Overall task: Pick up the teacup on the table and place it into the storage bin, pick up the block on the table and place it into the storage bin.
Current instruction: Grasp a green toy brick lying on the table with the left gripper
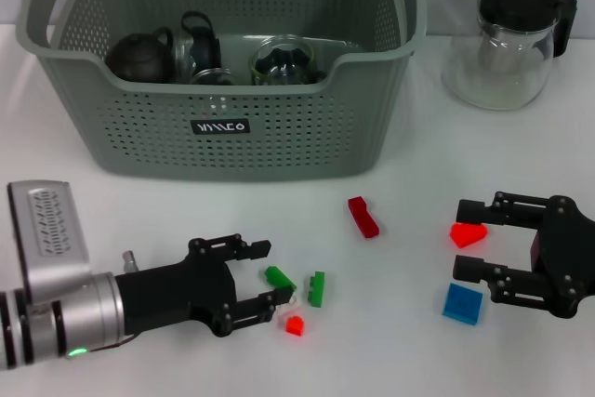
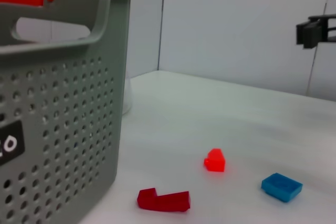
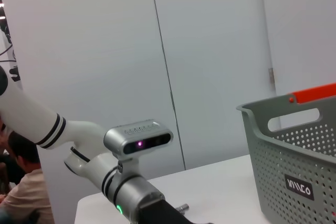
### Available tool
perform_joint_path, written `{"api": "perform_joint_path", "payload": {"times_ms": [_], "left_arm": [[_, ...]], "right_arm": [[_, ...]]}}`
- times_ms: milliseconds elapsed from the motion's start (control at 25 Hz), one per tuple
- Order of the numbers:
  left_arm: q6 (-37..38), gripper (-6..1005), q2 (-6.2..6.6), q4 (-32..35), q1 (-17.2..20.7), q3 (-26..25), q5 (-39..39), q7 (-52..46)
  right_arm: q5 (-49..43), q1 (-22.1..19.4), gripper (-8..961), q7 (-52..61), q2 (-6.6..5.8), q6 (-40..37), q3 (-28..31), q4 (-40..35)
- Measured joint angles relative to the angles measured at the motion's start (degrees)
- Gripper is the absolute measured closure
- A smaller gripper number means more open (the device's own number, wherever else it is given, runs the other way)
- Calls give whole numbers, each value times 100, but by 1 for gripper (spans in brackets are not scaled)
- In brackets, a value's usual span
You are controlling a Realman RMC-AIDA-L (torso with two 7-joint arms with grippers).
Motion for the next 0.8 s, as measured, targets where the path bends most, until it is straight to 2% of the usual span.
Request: {"api": "perform_joint_path", "payload": {"times_ms": [240,800], "left_arm": [[-337,369,-2,-361,-174,7,-35,207],[-713,380,-2,-526,-263,38,-159,231]], "right_arm": [[0,-3,279,0,0,-7,33,3],[0,-2,279,0,0,-15,51,2]]}}
